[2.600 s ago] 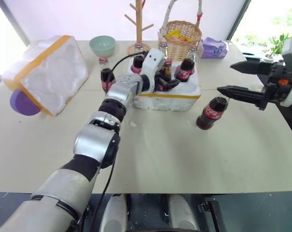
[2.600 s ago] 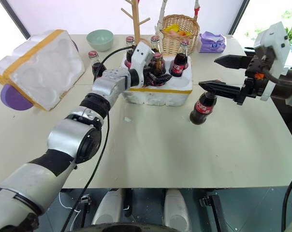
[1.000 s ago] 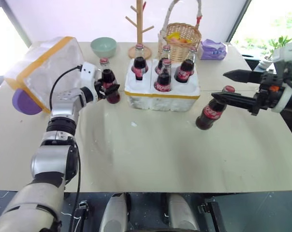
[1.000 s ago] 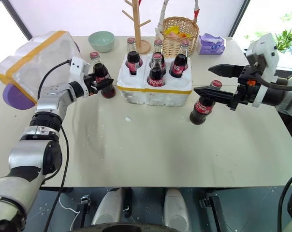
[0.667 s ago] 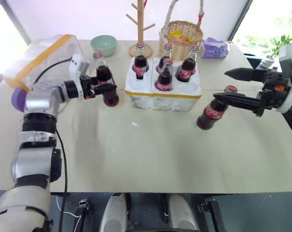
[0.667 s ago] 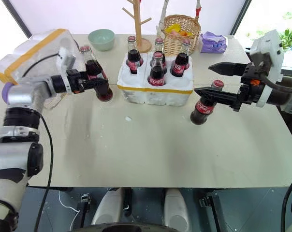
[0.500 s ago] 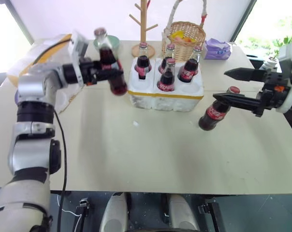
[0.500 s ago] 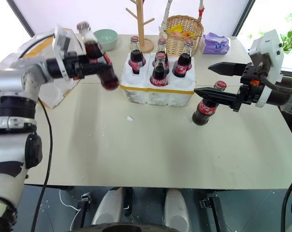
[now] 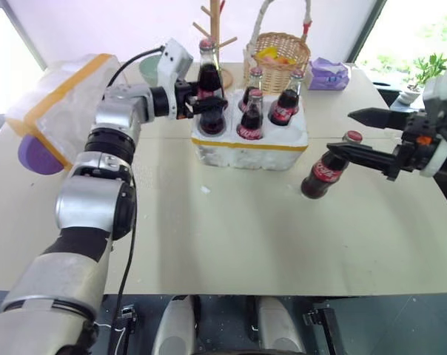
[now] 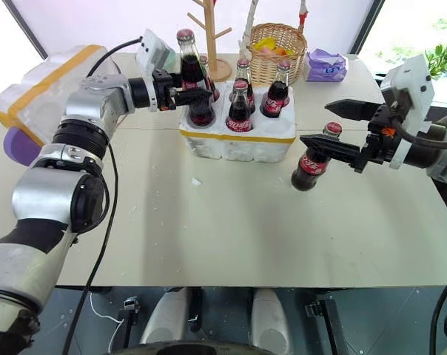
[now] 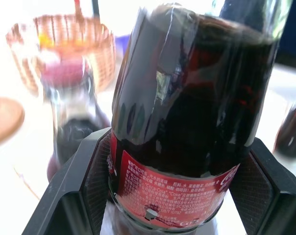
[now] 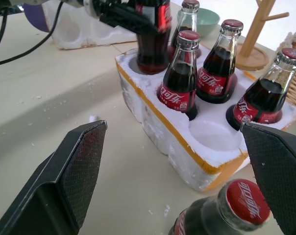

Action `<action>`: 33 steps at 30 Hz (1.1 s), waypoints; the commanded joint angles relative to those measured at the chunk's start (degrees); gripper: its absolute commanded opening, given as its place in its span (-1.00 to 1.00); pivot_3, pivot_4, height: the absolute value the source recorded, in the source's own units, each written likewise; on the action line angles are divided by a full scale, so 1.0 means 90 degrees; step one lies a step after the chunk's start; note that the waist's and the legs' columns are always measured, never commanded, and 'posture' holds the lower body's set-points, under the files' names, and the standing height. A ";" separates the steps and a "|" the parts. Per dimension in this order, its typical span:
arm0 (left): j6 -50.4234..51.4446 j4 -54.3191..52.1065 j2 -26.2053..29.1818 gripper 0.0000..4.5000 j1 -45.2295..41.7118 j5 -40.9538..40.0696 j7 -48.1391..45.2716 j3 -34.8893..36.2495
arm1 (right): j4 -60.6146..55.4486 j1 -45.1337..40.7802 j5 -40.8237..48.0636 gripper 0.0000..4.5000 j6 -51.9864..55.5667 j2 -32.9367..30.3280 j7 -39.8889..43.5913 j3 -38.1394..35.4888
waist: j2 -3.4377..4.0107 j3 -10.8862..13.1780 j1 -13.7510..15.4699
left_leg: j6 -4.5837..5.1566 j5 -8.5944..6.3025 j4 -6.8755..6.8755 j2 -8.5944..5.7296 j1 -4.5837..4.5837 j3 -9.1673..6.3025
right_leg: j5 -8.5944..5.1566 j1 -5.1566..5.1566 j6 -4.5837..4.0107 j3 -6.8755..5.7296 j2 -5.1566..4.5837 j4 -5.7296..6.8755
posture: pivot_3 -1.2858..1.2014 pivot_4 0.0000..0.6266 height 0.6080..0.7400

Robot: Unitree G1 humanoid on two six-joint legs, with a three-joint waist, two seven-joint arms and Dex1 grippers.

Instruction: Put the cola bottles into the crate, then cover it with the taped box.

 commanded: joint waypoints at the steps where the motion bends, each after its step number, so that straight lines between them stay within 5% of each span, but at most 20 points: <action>1: -0.0181 -0.0040 0.0084 0.21 -0.0095 0.0150 -0.0138 0.0000 | -0.0099 0.0015 -0.0054 1.00 -0.0157 0.0024 -0.0131 -0.0276 | 0.0000 0.0000 -0.0014 | 0.0000 0.0000 0.0000 0.0000 0.0000 0.0001 | 0.0000 0.0000 0.0000 0.0001 -0.0001 0.0000 | 0.03 -0.52 1.00; 8: -0.0215 0.0021 -0.0145 0.21 0.0105 0.0313 -0.0113 -0.0031 | -0.0022 0.0112 -0.0220 1.00 -0.0298 0.0032 -0.0137 -0.0181 | -0.0001 0.0001 -0.0004 | 0.0001 0.0000 -0.0009 0.0002 -0.0001 0.0000 | -0.0001 -0.0010 0.0000 0.0001 0.0003 0.0005 | 0.03 -0.52 1.00; 12: -0.0278 0.0284 -0.0306 0.98 0.0291 0.0372 0.0345 0.0074 | 0.0018 0.0119 -0.0331 1.00 -0.0348 0.0022 -0.0119 -0.0144 | -0.0001 0.0001 0.0002 | 0.0001 0.0000 -0.0007 0.0001 -0.0003 0.0001 | 0.0000 -0.0009 0.0000 0.0001 0.0002 0.0003 | 0.03 -0.52 1.00; 16: -0.0440 0.0210 -0.0235 0.98 0.0348 0.0251 0.0322 0.0271 | 0.0033 0.0289 -0.0299 1.00 -0.0262 -0.0086 -0.0068 -0.0474 | 0.0000 0.0000 0.0002 | 0.0001 0.0000 -0.0005 0.0001 0.0001 0.0000 | 0.0000 -0.0005 0.0000 0.0001 0.0002 0.0006 | 0.03 -0.52 1.00; 20: 0.0039 -0.0337 0.0135 0.98 0.0199 -0.0384 -0.0339 0.0806 | -0.0164 0.1188 -0.0104 1.00 0.0130 -0.0251 0.0315 -0.1662 | -0.0001 0.0001 0.0010 | 0.0001 0.0000 -0.0005 0.0000 -0.0003 -0.0001 | 0.0000 -0.0004 0.0000 0.0001 0.0001 0.0003 | 0.03 -0.52 1.00; 26: 0.2008 -0.2467 0.0973 0.98 0.0588 -0.1553 -0.1668 0.1175 | -0.0758 0.2786 0.0005 1.00 0.0686 0.0295 0.0261 -0.3083 | 0.0001 -0.0001 -0.0019 | 0.0001 0.0000 -0.0011 0.0002 0.0006 -0.0004 | -0.0001 0.0000 0.0001 -0.0001 0.0002 0.0006 | 0.03 -0.52 1.00; 33: 0.3379 -0.6366 0.1682 0.98 0.2727 -0.2223 -0.2334 0.0199 | -0.1258 0.3212 -0.0619 1.00 -0.0023 0.1676 -0.0981 -0.2018 | 0.0012 -0.0008 -0.0127 | -0.0002 -0.0002 -0.0015 0.0003 0.0096 -0.0004 | -0.0017 0.0089 -0.0024 0.0003 -0.0001 -0.0001 | 0.03 -0.52 1.00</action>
